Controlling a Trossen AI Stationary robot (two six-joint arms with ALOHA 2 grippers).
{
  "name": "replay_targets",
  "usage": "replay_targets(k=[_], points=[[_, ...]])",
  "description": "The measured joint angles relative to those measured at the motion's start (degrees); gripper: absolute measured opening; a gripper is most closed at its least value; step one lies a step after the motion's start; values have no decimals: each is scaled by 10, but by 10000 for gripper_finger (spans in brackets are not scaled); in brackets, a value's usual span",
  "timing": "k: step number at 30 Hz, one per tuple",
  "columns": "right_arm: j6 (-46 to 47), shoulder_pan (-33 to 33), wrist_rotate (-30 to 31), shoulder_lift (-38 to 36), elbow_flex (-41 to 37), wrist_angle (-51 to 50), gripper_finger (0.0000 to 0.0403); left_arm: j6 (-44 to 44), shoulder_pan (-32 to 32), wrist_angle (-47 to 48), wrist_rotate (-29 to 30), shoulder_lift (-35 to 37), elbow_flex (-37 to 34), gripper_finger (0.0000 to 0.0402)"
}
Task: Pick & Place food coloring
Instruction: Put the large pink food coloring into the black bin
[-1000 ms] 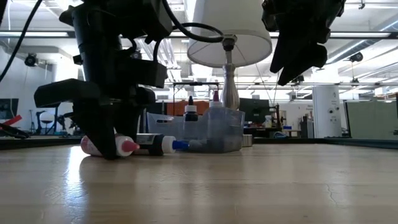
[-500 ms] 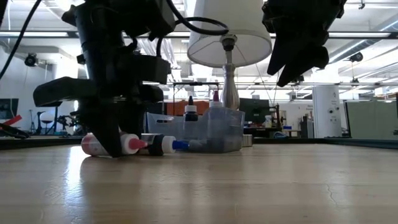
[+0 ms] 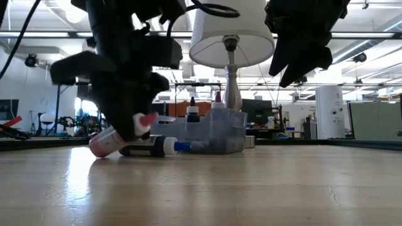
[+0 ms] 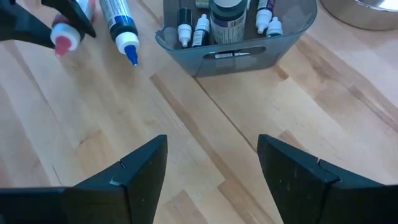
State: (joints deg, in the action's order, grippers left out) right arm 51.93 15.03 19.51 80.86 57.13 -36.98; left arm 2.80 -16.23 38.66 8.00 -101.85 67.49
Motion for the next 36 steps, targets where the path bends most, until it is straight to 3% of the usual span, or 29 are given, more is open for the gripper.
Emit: replay_targets(k=[5, 13, 17, 27, 36], points=[[-9, 0, 0, 0, -2, -1, 242, 97, 0, 7, 19, 25, 13, 151], [-28, 0, 0, 0, -2, -1, 242, 349, -8, -10, 158, 105, -8, 150], [-43, 0, 0, 0, -2, -1, 242, 419, -15, -10, 172, 120, -29, 143], [-57, 0, 0, 0, -3, -4, 242, 436, 9, 10, 176, 122, -27, 133], [-56, 0, 0, 0, -3, -21, 242, 361, 82, 39, 210, 144, 11, 132]])
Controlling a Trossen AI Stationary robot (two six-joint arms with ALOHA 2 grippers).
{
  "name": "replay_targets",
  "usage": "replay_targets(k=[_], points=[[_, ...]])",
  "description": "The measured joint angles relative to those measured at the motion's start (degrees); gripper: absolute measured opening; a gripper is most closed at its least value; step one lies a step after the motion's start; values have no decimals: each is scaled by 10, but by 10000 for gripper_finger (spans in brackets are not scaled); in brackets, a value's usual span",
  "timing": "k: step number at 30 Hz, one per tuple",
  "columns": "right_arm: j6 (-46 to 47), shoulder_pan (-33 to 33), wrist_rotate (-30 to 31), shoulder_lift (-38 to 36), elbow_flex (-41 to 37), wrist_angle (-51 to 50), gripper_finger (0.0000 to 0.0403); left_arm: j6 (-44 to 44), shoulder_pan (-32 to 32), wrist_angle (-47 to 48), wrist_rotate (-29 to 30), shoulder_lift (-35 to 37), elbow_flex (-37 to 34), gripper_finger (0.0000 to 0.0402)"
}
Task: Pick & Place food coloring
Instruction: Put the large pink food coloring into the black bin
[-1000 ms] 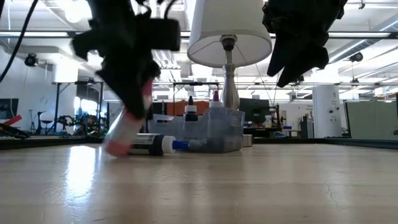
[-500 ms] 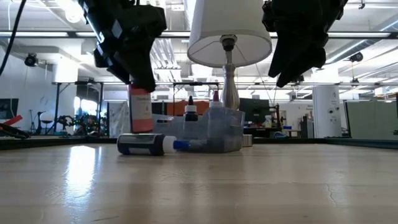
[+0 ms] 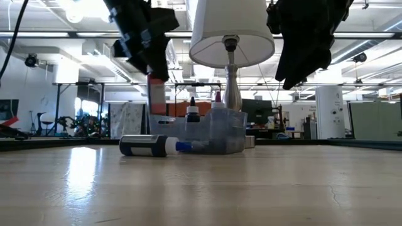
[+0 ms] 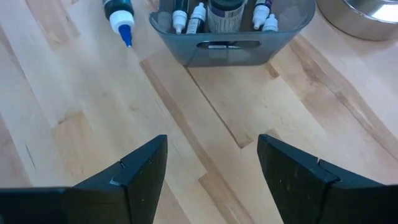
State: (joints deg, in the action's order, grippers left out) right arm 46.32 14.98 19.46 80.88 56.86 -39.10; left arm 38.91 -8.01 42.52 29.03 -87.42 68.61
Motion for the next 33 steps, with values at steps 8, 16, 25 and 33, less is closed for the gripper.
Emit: replay_targets(k=[8, 16, 25, 33], points=[[2, 0, 0, 0, 0, 0, 242, -106, 71, -47, 30, -2, 15, 131], [15, 0, 2, 0, -8, 0, 242, -174, 127, -112, -42, -61, 14, 131], [41, 0, 2, 0, -21, 0, 242, -185, 132, -114, -95, -111, 13, 131], [44, 0, 2, 0, -24, 3, 242, -216, 137, -136, -97, -122, 14, 131]])
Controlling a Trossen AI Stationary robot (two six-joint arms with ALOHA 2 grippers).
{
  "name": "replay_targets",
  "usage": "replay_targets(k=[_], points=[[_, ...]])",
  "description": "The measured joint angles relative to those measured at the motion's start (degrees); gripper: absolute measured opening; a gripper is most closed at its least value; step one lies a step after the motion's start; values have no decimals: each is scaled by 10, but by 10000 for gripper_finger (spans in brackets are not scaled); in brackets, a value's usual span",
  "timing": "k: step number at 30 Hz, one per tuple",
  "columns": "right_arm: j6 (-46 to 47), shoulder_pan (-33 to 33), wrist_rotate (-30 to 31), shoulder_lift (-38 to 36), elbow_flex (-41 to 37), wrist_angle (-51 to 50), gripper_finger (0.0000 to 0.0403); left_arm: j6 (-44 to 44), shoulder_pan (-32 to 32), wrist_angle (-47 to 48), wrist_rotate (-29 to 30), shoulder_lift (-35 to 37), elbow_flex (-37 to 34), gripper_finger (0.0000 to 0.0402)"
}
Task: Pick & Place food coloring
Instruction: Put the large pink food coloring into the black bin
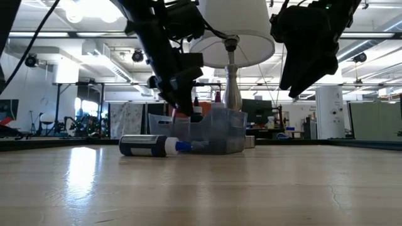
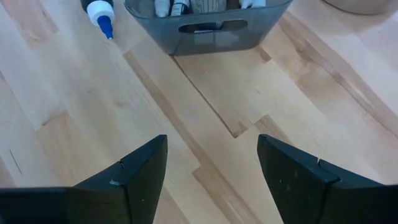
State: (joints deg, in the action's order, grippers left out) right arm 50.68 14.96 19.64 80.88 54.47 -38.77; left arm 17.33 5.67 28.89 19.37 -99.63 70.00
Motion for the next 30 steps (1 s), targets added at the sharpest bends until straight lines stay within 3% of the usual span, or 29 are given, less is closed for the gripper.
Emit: replay_targets(k=[14, 20, 26, 30], points=[[8, 0, 0, 0, -4, 1, 242, -10, 14, -25, 9, -1, -3, 131], [8, 0, 0, 0, -6, 1, 242, 29, 24, -48, -55, 2, -39, 131], [8, 0, 0, 0, -7, 1, 242, 35, 21, -50, -50, 7, -43, 132], [10, 0, 0, 0, -7, 1, 242, 34, 20, -42, -6, 15, -40, 140]])
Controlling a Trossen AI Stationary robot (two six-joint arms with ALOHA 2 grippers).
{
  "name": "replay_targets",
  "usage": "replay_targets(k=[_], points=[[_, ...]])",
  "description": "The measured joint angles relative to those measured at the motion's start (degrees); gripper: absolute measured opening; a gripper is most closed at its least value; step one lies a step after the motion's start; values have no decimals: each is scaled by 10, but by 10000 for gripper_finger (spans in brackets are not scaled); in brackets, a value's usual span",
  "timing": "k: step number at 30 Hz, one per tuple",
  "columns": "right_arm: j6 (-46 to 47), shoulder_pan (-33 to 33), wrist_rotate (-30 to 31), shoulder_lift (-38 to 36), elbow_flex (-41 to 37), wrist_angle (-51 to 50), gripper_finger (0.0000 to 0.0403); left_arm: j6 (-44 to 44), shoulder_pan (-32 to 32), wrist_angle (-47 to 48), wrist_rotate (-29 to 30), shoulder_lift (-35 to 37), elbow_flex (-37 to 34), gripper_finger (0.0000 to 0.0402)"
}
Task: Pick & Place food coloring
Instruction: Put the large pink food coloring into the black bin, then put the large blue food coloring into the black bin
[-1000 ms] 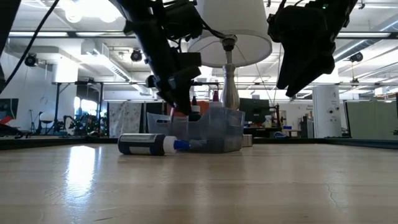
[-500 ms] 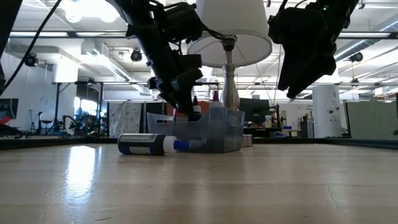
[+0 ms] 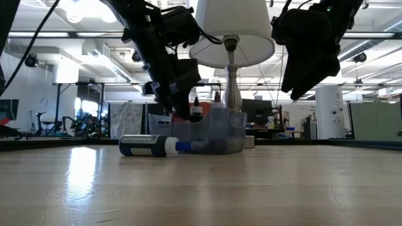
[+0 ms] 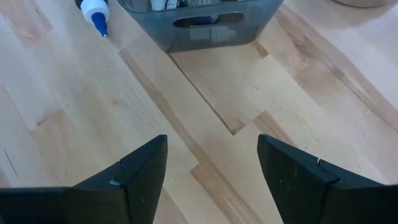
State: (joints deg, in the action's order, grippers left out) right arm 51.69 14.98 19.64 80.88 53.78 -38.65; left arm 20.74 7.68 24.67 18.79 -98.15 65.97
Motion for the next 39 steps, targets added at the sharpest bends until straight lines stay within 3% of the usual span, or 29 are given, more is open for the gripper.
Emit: replay_targets(k=[15, 24, 28, 31, 39], points=[[5, 0, 0, 0, 0, 0, 242, 0, -4, 36, 6, 22, 2, 186], [0, 0, 0, 0, -1, 0, 242, -50, -60, 60, 5, 112, 2, 186], [-11, 0, 0, 0, -2, -1, 242, -121, -119, 64, -93, 143, -6, 186], [-15, 0, 0, 0, -3, -1, 242, -149, -169, 32, -133, 139, -33, 186], [-20, 0, -1, 0, -4, 0, 242, -198, -227, -86, -86, 39, -69, 186]])
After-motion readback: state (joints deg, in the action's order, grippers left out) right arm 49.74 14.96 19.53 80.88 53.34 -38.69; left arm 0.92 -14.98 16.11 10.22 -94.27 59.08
